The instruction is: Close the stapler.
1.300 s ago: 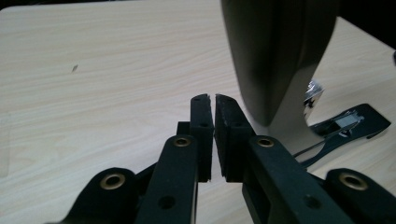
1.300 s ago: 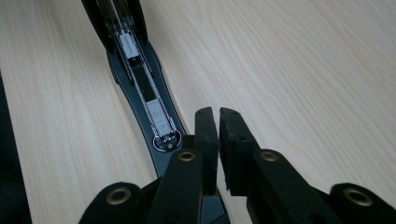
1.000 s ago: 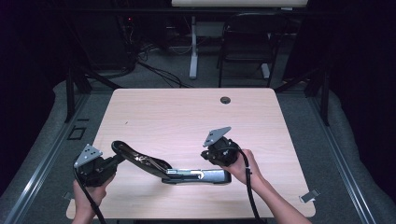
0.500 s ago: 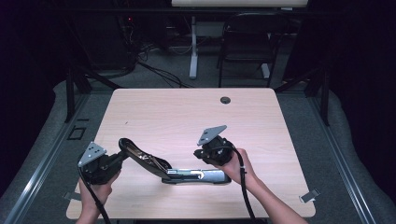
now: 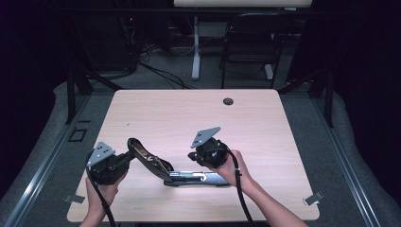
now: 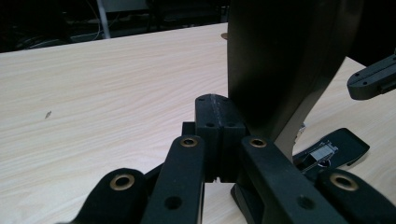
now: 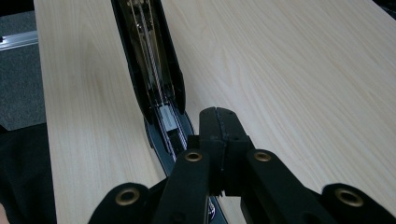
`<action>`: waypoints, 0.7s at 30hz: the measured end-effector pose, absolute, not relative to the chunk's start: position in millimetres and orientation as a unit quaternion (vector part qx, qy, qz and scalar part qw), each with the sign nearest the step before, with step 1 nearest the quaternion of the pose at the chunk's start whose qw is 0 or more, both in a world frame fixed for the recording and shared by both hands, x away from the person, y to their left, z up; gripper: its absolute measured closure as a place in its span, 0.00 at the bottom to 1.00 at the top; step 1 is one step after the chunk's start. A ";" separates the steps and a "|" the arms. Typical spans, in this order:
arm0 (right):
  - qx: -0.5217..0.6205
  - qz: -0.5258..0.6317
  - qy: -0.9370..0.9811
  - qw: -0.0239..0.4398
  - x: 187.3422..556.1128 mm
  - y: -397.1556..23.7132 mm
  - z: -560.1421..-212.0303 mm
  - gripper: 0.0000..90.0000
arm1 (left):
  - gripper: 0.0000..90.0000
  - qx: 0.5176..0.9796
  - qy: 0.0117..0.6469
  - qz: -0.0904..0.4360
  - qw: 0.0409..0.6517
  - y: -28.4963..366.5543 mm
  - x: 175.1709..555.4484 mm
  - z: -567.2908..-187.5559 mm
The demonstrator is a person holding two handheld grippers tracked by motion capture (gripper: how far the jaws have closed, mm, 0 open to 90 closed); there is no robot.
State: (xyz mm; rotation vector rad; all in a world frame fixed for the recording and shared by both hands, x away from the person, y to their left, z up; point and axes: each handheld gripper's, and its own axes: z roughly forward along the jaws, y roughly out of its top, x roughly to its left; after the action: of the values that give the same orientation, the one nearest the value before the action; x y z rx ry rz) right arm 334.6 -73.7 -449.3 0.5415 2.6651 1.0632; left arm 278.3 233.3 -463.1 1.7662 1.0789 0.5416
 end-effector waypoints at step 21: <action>0.136 0.381 0.908 0.113 328.2 -34.7 -432.8 1.00 | 1.00 0.745 0.425 0.211 0.468 215.4 285.1 -467.5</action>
State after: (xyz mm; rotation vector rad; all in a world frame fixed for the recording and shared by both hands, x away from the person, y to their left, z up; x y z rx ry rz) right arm 328.2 -34.7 -432.8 0.3975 2.6621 1.1174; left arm 285.1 215.4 -467.5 1.8281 1.0420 0.5171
